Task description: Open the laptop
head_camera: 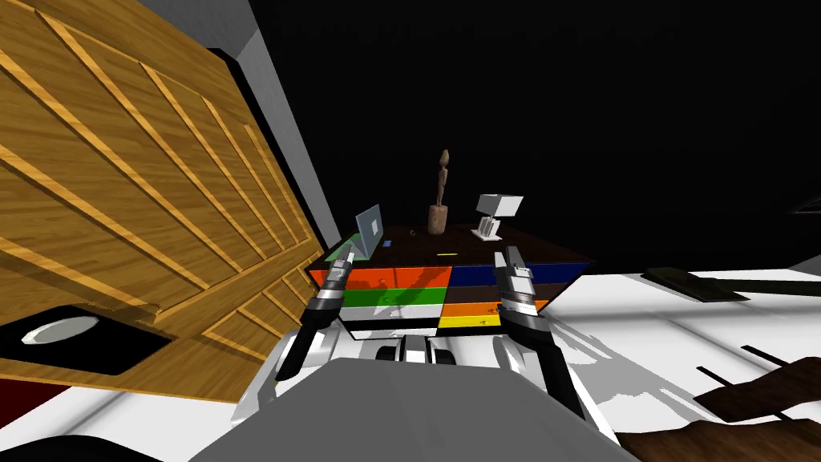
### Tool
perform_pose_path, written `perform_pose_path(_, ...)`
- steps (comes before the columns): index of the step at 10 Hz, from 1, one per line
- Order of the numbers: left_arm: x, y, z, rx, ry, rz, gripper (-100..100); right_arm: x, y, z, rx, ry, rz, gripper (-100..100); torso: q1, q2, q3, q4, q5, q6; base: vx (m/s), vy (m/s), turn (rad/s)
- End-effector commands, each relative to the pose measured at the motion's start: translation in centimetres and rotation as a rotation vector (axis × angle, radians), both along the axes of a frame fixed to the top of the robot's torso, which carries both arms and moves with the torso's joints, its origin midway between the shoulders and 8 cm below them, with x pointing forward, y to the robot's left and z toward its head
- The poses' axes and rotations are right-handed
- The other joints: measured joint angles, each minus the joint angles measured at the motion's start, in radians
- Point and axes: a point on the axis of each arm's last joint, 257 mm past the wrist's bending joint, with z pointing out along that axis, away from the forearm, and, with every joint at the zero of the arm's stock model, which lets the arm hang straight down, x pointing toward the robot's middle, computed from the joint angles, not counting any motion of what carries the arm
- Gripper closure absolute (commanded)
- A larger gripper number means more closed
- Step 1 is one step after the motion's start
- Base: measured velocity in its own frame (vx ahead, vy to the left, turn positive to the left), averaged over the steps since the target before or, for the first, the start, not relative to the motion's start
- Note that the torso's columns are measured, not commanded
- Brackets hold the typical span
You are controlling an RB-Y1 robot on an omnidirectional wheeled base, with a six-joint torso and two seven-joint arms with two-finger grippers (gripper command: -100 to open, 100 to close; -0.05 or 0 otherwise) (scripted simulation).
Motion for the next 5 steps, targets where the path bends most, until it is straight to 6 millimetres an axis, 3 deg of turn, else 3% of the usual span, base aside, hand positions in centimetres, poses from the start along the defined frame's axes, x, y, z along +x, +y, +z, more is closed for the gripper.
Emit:
perform_pose_path(1, 0.87, 0.79, -1.07, 0.063, 0.048, 0.038, -100, 0.0, 0.0, 0.0, 0.0, 0.0, 0.0, 0, 0.002, 0.001, 0.0, 0.0, 0.0, 0.0, 0.131, -0.01, -0.041)
perform_pose_path(3, 1.46, 1.39, -1.94, 0.115, 0.084, 0.063, -100, 0.0, 0.0, 0.0, 0.0, 0.0, 0.0, 0, 0.003, 0.001, 0.001, 0.0, 0.001, 0.0, 0.135, -0.002, -0.04)
perform_pose_path(5, 0.93, 1.14, -1.04, 0.101, 0.075, 0.059, -100, 0.0, 0.0, 0.01, 0.0, 0.0, 0.0, 0, 0.001, 0.005, 0.003, 0.001, 0.0, 0.0, 0.058, -0.005, -0.013)
